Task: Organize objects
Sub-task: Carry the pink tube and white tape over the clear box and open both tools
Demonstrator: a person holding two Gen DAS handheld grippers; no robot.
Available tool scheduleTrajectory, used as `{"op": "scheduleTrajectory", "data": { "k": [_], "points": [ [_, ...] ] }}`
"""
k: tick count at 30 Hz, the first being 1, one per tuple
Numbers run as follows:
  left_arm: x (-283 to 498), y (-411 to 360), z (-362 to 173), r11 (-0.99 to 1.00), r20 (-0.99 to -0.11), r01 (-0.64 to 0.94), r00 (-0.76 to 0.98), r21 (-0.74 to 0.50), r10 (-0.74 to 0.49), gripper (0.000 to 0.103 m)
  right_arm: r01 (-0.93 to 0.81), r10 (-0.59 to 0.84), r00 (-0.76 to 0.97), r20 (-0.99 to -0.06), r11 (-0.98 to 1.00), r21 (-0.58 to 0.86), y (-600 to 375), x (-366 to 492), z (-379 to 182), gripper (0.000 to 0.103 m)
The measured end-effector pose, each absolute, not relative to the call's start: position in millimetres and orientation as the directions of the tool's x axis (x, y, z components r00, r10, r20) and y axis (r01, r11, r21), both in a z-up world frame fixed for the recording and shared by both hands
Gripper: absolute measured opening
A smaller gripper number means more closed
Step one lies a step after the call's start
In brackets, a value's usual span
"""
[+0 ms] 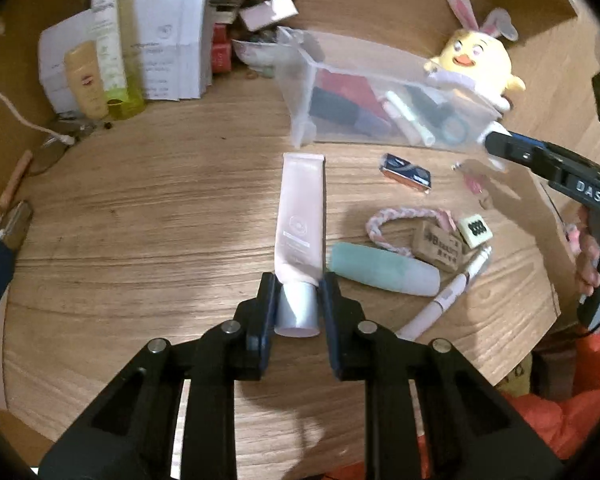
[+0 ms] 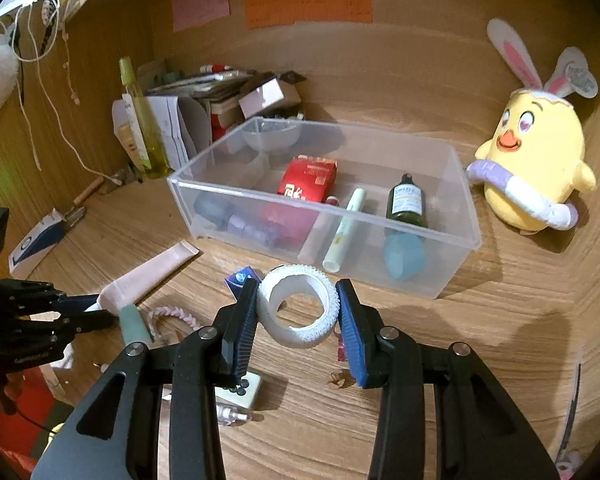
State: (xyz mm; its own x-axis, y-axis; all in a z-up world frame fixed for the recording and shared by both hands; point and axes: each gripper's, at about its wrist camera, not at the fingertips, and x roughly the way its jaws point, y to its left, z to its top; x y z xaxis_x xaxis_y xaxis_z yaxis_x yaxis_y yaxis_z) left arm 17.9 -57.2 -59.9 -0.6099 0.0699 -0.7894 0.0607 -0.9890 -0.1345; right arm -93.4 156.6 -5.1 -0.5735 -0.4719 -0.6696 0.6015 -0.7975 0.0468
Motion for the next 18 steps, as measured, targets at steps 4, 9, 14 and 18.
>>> {"op": "scheduleTrajectory", "data": {
  "k": [4, 9, 14, 18],
  "points": [
    [29, -67, -43, -0.984, -0.753, 0.099, -0.656, -0.150, 0.049, 0.022, 0.597, -0.475, -0.595, -0.648, -0.801, 0.039, 160, -91, 5, 0.035],
    [38, -83, -18, -0.976, -0.700, 0.154, -0.715, -0.156, -0.002, 0.022, 0.587, -0.483, -0.624, -0.615, -0.808, 0.039, 164, -92, 19, 0.035],
    [33, -93, 7, -0.970, -0.647, 0.162, -0.763, -0.179, -0.008, 0.022, 0.577, -0.489, -0.644, -0.588, -0.815, 0.045, 168, -97, 31, 0.035],
    [22, -95, 30, -0.970, -0.590, 0.151, -0.807, -0.190, -0.010, 0.022, 0.569, -0.488, -0.659, -0.572, -0.821, 0.046, 171, -103, 38, 0.035]
  ]
}}
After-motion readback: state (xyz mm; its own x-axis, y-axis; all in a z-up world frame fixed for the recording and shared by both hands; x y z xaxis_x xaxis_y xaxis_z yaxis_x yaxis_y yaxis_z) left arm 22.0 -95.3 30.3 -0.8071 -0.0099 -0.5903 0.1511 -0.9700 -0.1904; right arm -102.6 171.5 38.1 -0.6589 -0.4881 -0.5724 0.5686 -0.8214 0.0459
